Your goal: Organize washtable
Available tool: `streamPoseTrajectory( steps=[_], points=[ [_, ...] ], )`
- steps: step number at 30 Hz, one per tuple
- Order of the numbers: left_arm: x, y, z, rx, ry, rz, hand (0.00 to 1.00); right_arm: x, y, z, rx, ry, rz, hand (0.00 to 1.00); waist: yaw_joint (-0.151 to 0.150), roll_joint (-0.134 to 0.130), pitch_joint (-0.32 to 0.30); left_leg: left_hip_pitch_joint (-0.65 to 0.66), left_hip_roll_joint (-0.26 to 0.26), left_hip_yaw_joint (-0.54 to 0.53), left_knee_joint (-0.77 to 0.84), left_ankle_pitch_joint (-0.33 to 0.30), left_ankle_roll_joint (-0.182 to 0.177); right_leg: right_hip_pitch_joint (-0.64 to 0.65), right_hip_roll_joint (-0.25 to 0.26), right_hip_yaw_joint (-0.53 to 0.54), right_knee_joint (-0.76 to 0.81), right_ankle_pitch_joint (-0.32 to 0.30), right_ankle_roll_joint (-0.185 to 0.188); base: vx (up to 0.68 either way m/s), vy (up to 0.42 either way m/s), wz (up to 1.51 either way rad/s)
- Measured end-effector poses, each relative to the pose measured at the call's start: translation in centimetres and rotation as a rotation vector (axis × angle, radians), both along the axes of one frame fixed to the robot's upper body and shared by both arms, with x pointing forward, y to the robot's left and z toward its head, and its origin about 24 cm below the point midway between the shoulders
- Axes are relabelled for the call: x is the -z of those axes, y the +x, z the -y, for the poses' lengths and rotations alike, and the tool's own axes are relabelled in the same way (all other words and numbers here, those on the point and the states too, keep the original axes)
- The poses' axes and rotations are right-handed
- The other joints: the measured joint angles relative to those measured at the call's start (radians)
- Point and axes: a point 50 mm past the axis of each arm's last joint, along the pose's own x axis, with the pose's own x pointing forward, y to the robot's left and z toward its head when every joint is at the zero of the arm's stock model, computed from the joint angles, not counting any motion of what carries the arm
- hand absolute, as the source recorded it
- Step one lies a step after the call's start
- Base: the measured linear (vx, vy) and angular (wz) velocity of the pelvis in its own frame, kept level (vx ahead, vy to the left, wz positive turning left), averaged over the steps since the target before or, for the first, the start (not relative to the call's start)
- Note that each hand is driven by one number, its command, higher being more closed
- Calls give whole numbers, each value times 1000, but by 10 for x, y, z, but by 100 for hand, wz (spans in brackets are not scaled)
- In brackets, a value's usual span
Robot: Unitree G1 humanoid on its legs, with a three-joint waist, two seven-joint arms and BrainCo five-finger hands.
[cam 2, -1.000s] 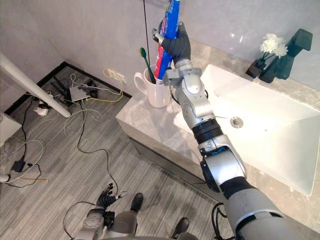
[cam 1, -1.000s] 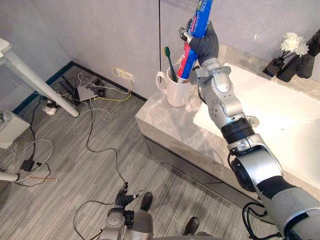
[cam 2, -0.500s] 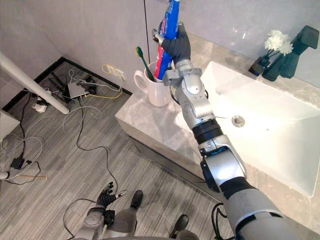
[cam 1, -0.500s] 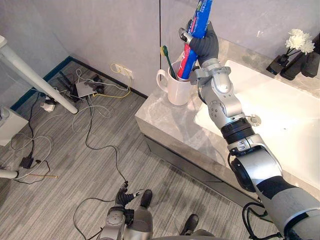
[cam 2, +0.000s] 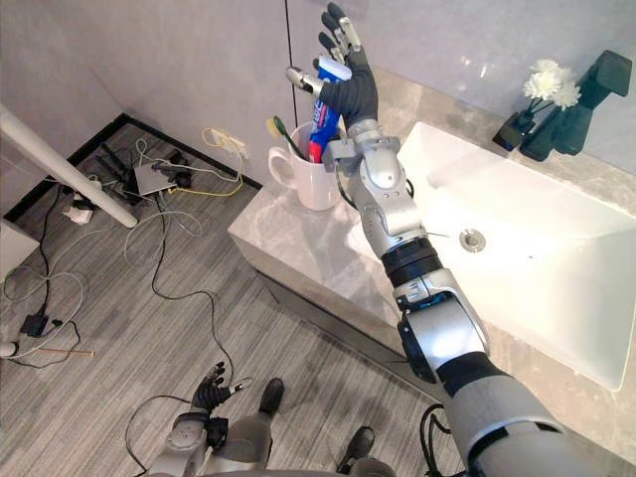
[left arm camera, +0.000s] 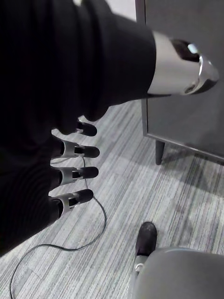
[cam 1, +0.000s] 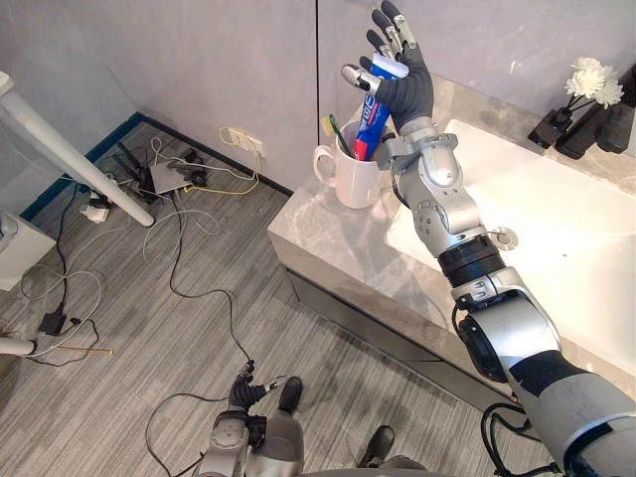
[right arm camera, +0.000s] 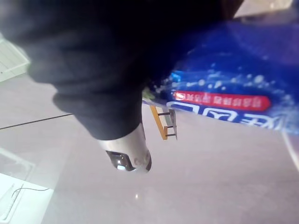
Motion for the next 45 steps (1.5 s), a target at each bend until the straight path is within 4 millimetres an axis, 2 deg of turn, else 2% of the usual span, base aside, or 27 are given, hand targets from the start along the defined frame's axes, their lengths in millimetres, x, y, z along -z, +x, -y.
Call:
streamPoseTrajectory(
  steps=[3,10,14,18,24,27,32,33,37,39,40,42,44,45],
  points=[
    [0,0,0,0,0,0,0,6,0,2,8,-7,-14,0,0,0,0,2,0,1,0,0,0,0,0,6,0,0,0,-1,0,-1],
    [1,-1,0,-1,0,-7,0,7,-3,3,7,-6,0,0,-3,0,0,10,1,4,0,0,0,3,0,16,3,0,0,-3,-1,-3],
    [1,-1,-1,-4,1,-12,0,4,-15,4,-15,2,57,0,-10,0,0,14,1,5,0,0,0,6,-1,16,3,0,0,0,0,0],
    [2,-4,-2,-3,7,-24,0,-2,-27,9,-33,-8,126,0,-32,-1,-1,19,1,5,0,0,0,10,-1,16,3,0,0,-6,-1,-1],
    [3,-4,-2,8,13,-29,0,-5,-47,29,-32,16,215,0,-46,-4,-2,27,2,19,-2,0,0,12,0,20,4,0,0,-11,-3,-4],
    [5,-6,-2,17,21,-42,0,-7,-62,36,-52,32,269,0,-63,-5,-4,40,1,29,-5,0,0,17,0,28,4,0,0,-4,-2,-8],
    [7,-12,-4,28,37,-64,0,-14,-97,70,11,106,417,0,-90,-24,-30,57,0,54,-19,0,0,15,0,51,4,1,0,-5,5,-13],
    [8,-13,-4,29,37,-69,0,-16,-108,83,51,115,463,0,-97,-26,-38,57,0,55,-21,-1,1,14,0,52,4,1,0,-7,4,-7],
    [12,-22,-6,8,34,-99,0,-17,-132,122,200,150,552,0,-122,-26,-73,57,0,71,-22,-2,1,1,0,72,4,1,0,-14,3,-13],
    [14,-28,-8,-2,35,-114,0,-11,-143,143,292,162,558,0,-140,-25,-90,59,0,78,-22,-2,2,1,0,76,4,2,1,-7,-1,-12],
    [15,-30,-9,-3,37,-123,0,-5,-153,163,386,168,563,0,-147,-23,-97,63,1,87,-22,-4,3,-3,1,84,4,3,1,-33,-3,-12],
    [17,-32,-9,-4,36,-136,0,0,-162,181,480,167,553,0,-155,-17,-110,64,2,102,-22,-8,6,-12,1,99,4,6,2,-42,7,-22],
    [19,-39,-9,-9,37,-157,0,9,-183,212,644,161,545,0,-175,-7,-128,65,0,112,-22,-13,11,-18,-1,110,2,10,3,-22,11,-18],
    [19,-40,-10,-16,36,-160,0,13,-189,220,691,165,543,0,-183,-6,-131,67,-1,115,-22,-13,11,-18,-2,115,2,11,4,-9,9,-12]
  ],
)
